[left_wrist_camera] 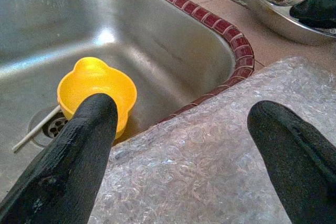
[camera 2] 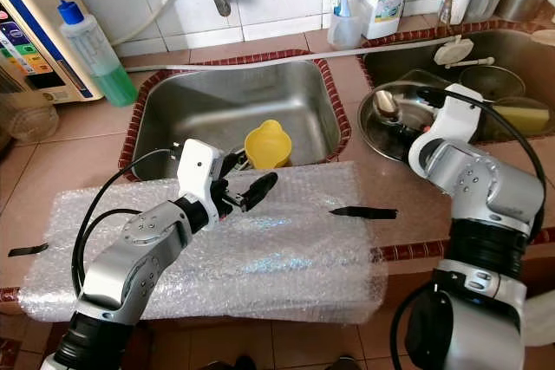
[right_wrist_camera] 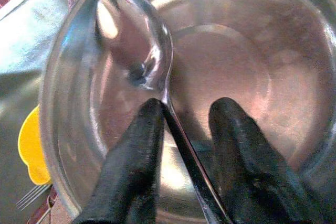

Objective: Kitchen organization

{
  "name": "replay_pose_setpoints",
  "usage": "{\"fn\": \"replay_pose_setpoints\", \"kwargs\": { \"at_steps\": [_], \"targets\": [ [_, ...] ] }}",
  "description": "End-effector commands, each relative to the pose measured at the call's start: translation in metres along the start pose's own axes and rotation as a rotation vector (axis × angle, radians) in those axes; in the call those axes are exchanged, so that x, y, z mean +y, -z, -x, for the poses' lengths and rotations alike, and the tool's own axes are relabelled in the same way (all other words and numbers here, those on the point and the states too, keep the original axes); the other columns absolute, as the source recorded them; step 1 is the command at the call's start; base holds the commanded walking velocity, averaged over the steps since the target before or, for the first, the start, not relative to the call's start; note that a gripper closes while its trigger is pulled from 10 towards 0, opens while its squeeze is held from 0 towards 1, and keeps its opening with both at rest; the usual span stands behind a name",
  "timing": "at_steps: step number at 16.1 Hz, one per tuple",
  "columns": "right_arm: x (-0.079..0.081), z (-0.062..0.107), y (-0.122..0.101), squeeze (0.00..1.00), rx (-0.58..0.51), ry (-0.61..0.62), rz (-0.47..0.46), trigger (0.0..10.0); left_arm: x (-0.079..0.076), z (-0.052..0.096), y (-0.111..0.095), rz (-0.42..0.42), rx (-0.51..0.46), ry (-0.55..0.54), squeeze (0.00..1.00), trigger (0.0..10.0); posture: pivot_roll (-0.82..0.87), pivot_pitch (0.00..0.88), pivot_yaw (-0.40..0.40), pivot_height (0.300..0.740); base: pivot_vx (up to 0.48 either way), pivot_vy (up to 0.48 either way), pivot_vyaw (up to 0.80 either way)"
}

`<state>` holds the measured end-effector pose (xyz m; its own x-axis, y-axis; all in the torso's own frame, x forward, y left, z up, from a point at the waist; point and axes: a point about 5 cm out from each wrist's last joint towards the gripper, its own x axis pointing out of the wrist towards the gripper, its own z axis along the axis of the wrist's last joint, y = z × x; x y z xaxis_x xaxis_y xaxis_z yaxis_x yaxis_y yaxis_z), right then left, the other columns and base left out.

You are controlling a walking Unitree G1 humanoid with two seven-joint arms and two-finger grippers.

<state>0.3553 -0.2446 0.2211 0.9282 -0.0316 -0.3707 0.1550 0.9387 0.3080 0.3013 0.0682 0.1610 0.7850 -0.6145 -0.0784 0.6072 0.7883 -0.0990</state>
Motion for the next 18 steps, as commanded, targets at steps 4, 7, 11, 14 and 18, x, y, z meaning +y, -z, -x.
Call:
{"fn": "replay_pose_setpoints", "kwargs": {
  "at_steps": [4,7,11,14,18],
  "targets": [
    [-0.006,-0.005,0.007,0.0,0.045,0.024,-0.017,0.0,0.002,0.001,0.003,-0.014,0.026,-0.004,0.0,10.0,-0.32,0.179,0.139,0.74,0.0,0.0,0.0],
    [-0.007,-0.006,0.007,0.0,0.037,0.02,-0.023,0.0,0.004,0.002,0.003,-0.023,0.033,-0.009,0.0,10.0,-0.32,0.18,0.142,0.74,0.0,0.0,0.0],
    [-0.004,-0.007,0.001,0.0,0.003,-0.033,-0.006,0.0,0.005,0.002,0.004,-0.035,0.044,-0.012,0.0,10.0,-0.32,0.183,0.144,0.74,0.0,0.0,0.0],
    [0.0,-0.007,-0.006,0.0,-0.04,-0.056,0.018,0.0,0.006,0.003,0.005,-0.043,0.052,-0.019,0.0,10.0,-0.32,0.183,0.146,0.74,0.0,0.0,0.0],
    [0.007,-0.005,-0.014,0.0,-0.103,-0.091,0.091,0.0,0.008,0.002,0.004,-0.045,0.054,-0.039,0.0,10.0,-0.32,0.182,0.147,0.74,0.0,0.0,0.0]
  ]
}}
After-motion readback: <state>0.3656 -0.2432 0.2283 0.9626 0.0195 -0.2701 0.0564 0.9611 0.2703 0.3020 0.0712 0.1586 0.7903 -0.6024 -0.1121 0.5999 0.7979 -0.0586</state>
